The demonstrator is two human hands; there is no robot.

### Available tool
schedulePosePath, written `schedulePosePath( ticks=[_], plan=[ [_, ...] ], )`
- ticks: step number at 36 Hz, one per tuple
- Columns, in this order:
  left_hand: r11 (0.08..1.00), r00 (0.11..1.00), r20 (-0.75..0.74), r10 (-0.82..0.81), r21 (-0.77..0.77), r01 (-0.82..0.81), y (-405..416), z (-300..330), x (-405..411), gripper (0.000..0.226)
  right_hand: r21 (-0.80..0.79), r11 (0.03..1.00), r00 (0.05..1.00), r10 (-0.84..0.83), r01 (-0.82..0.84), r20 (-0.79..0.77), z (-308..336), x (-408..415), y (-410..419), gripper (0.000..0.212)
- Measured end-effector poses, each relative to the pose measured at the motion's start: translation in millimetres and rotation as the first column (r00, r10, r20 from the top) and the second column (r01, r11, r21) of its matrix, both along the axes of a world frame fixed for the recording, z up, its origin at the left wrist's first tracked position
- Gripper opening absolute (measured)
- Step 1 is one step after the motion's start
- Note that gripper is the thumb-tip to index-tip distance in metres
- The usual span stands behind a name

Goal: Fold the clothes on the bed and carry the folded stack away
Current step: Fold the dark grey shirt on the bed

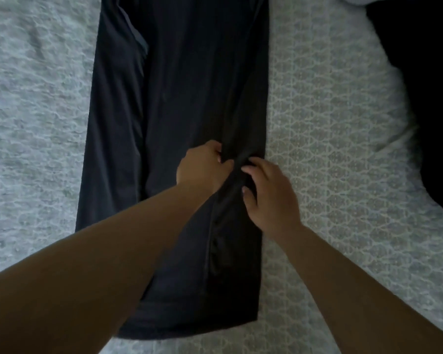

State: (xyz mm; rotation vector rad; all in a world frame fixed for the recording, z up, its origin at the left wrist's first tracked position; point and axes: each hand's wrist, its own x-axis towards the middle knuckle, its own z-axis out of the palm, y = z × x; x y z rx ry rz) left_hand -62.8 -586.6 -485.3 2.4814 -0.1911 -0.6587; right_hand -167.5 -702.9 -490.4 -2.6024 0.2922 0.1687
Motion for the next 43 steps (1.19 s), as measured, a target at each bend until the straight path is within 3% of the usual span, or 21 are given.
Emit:
schedulePosePath(
  ticks=[5, 8, 11, 15, 20, 22, 25, 29, 34, 37, 40, 43],
  plan=[
    [0.994, 0.993, 0.109, 0.038, -0.106, -0.027, -35.9, -8.8, 60.6, 0.047, -0.049, 0.992, 0.983, -0.110, 0.119, 0.147, -19.7, 71.9, -45.9, 0.047],
    [0.985, 0.990, 0.100, 0.095, -0.156, -0.079, -52.7, -11.6, 99.0, 0.042, -0.178, 0.967, 0.978, -0.162, 0.183, 0.128, -24.9, 116.7, -81.1, 0.048],
    [0.979, 0.990, 0.099, 0.101, -0.185, -0.081, -69.2, -12.3, 132.4, 0.040, -0.331, 0.937, 0.993, -0.103, 0.116, 0.059, -28.6, 151.1, -112.1, 0.054],
    [0.979, 0.989, 0.110, 0.094, -0.188, -0.072, -97.2, -11.5, 174.1, 0.049, -0.415, 0.905, 0.995, -0.094, 0.091, 0.014, -34.5, 191.4, -138.6, 0.065],
    [0.976, 0.993, 0.104, 0.058, -0.216, -0.035, -127.4, -11.0, 207.6, 0.023, -0.401, 0.913, 0.996, -0.052, 0.079, 0.078, -41.1, 215.3, -153.8, 0.064],
    [0.965, 0.986, 0.113, 0.124, -0.245, -0.093, -124.6, -15.2, 214.2, 0.011, -0.378, 0.922, 0.991, -0.040, 0.085, 0.126, -43.9, 215.5, -155.1, 0.062],
    [0.938, 0.955, 0.121, 0.270, -0.258, -0.233, -106.3, -18.4, 214.2, 0.010, -0.354, 0.930, 0.984, -0.045, 0.104, 0.171, -46.1, 215.1, -155.4, 0.061],
    [0.979, 0.979, 0.130, 0.160, -0.146, -0.141, -110.9, -11.3, 216.0, 0.019, -0.353, 0.929, 0.980, -0.047, 0.113, 0.191, -50.2, 216.7, -156.9, 0.061],
    [0.990, 0.957, 0.273, -0.095, 0.129, 0.062, -157.1, -9.5, 238.5, 0.070, -0.338, 0.933, 0.973, -0.050, 0.126, 0.227, -55.4, 217.0, -159.4, 0.061],
    [0.969, 0.940, 0.305, -0.153, 0.232, 0.082, -178.0, -15.2, 251.4, 0.064, -0.328, 0.936, 0.969, -0.047, 0.128, 0.243, -57.4, 217.8, -158.7, 0.060],
    [0.994, 0.956, 0.276, 0.095, 0.029, -0.107, -174.1, -16.9, 270.6, 0.033, -0.329, 0.936, 0.968, -0.043, 0.125, 0.246, -57.5, 218.4, -159.5, 0.061],
    [0.960, 0.946, 0.189, 0.262, -0.152, -0.236, -153.7, -15.9, 281.8, 0.028, -0.334, 0.935, 0.971, -0.037, 0.117, 0.237, -57.6, 217.2, -159.4, 0.061]
  ],
)
